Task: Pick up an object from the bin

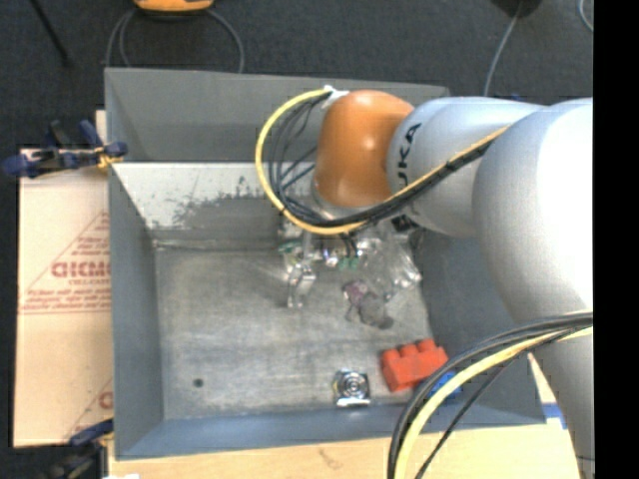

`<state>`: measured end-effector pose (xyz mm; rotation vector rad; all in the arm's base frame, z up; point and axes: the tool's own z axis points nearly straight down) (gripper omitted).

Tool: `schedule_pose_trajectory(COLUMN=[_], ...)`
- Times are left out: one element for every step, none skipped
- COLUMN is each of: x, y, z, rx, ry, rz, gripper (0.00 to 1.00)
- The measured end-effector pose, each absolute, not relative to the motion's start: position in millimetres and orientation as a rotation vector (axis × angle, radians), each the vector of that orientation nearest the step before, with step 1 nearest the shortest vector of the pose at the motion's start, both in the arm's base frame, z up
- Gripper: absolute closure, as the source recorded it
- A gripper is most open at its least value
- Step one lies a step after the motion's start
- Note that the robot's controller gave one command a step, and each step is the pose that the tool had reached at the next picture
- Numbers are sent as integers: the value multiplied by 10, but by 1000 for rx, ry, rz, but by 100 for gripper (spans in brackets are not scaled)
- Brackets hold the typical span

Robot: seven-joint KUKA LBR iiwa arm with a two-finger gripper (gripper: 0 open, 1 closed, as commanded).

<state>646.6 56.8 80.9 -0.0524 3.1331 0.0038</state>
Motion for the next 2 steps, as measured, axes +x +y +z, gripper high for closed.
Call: schedule_pose_trajectory(x=[6570,6564], y=[413,428], z=[981,974], rx=[-164,-161], ry=[3129,3131], rz=[-3,2], gripper=[0,100])
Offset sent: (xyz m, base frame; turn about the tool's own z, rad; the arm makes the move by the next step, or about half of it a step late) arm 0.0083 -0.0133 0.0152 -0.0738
